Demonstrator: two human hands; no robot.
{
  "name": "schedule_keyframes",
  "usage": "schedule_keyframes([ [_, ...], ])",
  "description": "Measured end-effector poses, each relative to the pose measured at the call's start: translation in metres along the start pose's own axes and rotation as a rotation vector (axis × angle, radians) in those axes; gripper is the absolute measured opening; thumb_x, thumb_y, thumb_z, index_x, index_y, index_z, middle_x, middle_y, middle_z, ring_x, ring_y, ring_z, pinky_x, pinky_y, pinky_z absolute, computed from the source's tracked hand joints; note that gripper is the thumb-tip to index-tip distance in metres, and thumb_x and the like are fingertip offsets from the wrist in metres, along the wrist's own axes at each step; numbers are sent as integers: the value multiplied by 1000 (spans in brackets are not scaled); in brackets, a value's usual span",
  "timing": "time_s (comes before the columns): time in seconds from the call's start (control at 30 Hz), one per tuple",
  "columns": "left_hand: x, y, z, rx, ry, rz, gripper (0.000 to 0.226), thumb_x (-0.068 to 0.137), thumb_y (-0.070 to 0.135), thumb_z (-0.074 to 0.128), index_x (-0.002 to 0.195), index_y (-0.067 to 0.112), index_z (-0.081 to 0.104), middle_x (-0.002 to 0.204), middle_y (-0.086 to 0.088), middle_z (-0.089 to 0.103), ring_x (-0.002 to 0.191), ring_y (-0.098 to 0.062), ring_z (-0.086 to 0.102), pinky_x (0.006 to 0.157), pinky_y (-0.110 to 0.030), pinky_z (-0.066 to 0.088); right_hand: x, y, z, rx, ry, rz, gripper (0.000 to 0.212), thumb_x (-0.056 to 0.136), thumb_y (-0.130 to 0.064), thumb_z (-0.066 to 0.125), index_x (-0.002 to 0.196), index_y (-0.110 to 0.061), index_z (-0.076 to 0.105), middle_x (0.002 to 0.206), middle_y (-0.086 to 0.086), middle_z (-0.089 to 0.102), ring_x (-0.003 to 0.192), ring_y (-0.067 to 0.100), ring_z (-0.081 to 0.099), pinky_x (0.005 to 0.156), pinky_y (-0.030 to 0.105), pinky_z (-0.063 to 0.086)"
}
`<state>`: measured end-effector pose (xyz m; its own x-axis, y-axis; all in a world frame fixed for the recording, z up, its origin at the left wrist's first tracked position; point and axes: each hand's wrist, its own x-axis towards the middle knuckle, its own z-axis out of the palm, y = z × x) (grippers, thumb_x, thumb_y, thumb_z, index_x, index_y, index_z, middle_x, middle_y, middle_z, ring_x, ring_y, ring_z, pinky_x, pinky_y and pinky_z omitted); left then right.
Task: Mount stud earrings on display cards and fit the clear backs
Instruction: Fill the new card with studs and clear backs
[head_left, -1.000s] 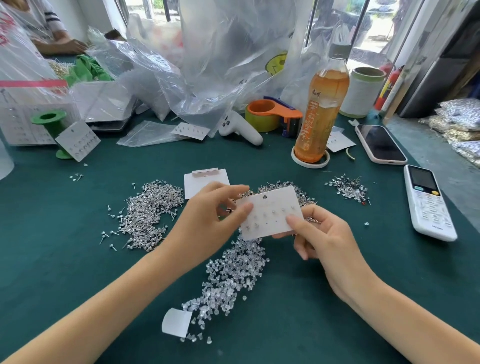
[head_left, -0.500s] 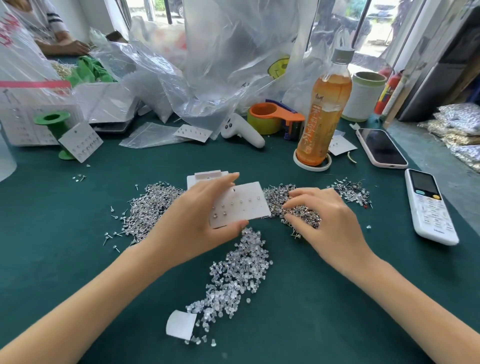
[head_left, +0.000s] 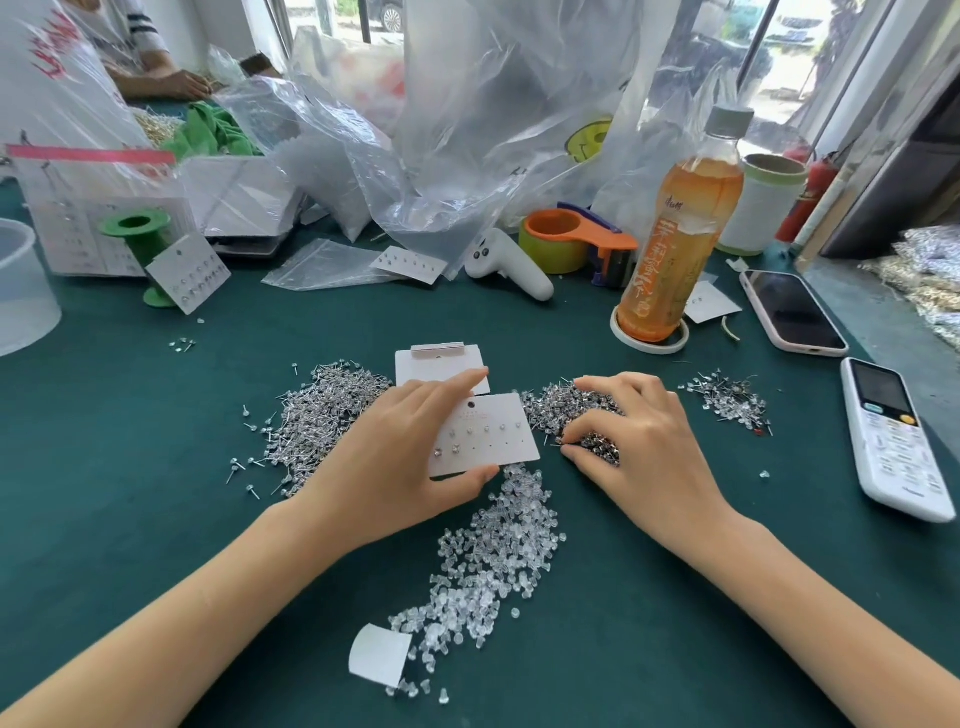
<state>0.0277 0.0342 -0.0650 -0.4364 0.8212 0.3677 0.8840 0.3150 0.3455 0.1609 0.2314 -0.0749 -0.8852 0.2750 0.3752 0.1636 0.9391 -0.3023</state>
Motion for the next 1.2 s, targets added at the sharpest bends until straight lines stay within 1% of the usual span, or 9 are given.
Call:
schedule_keyframes([
  [0.13, 1, 5, -1, -25, 17, 30, 71, 78, 56, 55, 137, 19, 41, 118, 1, 62, 110, -8, 43, 95, -10, 22, 3, 0, 1, 22, -3, 9, 12, 74, -20, 82, 75, -19, 71, 118, 4, 64, 113, 31, 50, 91, 38, 34],
  [0.23, 1, 7, 0, -25, 18, 46, 71, 78, 54, 58, 136, 17, 43, 118, 0, 62, 110, -7, 43, 95, -9, 21, 3, -2, 1, -29, 2, -36, 12, 73, -19, 83, 74, -17, 71, 116, 5, 65, 111, 33, 53, 88, 38, 35],
  [0.33, 0, 6, 0, -26, 15, 43, 71, 78, 48, 67, 137, 17, 42, 119, -1, 62, 110, -7, 43, 94, -10, 22, 2, -3, -3, -34, 91, -66, 12, 72, -15, 83, 75, -15, 71, 106, 2, 69, 103, 30, 58, 85, 33, 30],
  [0.47, -1, 8, 1, -40, -3, 43, 73, 77, 54, 61, 139, 20, 39, 118, 2, 61, 108, -6, 43, 92, -10, 24, 0, -6, -13, 143, 228, -38, 13, 74, -7, 80, 82, -13, 72, 83, -2, 68, 84, 20, 59, 80, 26, 33],
  [0.6, -1, 9, 3, -79, -15, 61, 77, 76, 55, 61, 141, 23, 35, 119, 3, 60, 108, -7, 46, 91, -13, 29, -7, -25, -12, 332, 201, -58, 14, 73, -7, 81, 82, -14, 73, 82, -5, 63, 82, 14, 58, 79, 20, 41],
  [0.73, -2, 12, 4, -105, -1, 100, 84, 76, 55, 63, 144, 17, 33, 120, 4, 60, 108, -7, 49, 93, -16, 35, -13, -34, -5, 431, 161, -167, 12, 74, -5, 79, 83, -10, 74, 81, 3, 63, 82, 17, 61, 73, 28, 48],
  [0.87, -2, 16, 1, -107, -2, 119, 87, 75, 52, 66, 145, 13, 32, 121, 5, 61, 111, -7, 47, 97, -15, 31, -15, -36, 1, 444, 158, -200, 9, 75, -4, 78, 82, -6, 73, 80, 4, 65, 84, 17, 59, 74, 32, 50],
  [1.0, -3, 20, 0, -100, -3, 146, 87, 76, 50, 65, 144, 8, 32, 118, 1, 63, 108, -10, 49, 95, -19, 35, -15, -38, 1, 405, 171, -273, 6, 79, -8, 72, 80, -3, 72, 78, 0, 68, 84, 19, 58, 77, 33, 49],
  [1.2, -2, 21, 1, -115, 3, 145, 86, 75, 47, 67, 143, 5, 35, 117, 0, 63, 105, -11, 51, 94, -18, 36, -15, -41, 0, 304, 199, -340, 6, 80, -9, 71, 82, -4, 74, 79, -1, 70, 84, 21, 58, 77, 37, 49],
])
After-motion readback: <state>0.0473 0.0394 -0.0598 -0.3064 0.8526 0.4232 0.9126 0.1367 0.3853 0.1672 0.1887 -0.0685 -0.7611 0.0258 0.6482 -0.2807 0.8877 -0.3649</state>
